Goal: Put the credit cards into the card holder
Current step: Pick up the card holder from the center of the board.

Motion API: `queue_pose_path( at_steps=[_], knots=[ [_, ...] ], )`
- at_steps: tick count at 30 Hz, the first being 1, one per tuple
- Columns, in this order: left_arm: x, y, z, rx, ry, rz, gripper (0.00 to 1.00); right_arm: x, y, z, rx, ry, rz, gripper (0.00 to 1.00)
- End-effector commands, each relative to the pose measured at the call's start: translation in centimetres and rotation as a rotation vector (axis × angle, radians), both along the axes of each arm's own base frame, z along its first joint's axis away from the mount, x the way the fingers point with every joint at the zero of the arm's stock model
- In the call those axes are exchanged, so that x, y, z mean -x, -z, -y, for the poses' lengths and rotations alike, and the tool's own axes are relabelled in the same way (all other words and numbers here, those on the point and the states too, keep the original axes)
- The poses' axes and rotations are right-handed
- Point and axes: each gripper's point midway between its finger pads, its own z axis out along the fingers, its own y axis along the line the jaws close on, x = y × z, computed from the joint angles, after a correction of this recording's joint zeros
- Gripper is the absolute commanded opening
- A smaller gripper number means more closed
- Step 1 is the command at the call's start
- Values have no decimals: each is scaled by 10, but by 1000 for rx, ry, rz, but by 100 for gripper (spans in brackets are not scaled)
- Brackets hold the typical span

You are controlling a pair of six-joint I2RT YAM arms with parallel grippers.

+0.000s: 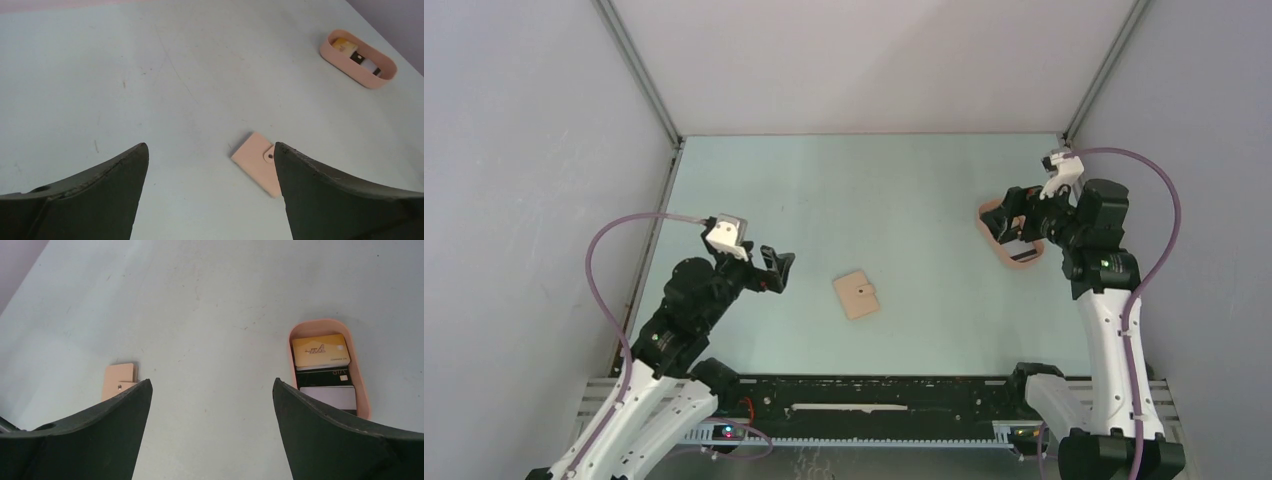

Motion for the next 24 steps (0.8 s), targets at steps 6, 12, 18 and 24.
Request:
queue_pose_path(
  at_steps=[6, 12, 18, 24],
  knots=[
    [8, -16, 35, 96, 174, -57, 100, 6, -47, -24, -29, -74, 149, 100],
    [12, -10, 48, 163, 213, -128, 100, 38, -25, -86, 94, -545, 208, 100],
    [12, 5, 55, 174, 233, -191, 98, 21, 29, -111, 88, -654, 23, 100],
    [0, 50, 69, 244, 173, -402, 77, 40, 92, -177, 239, -886, -84, 100]
  ],
)
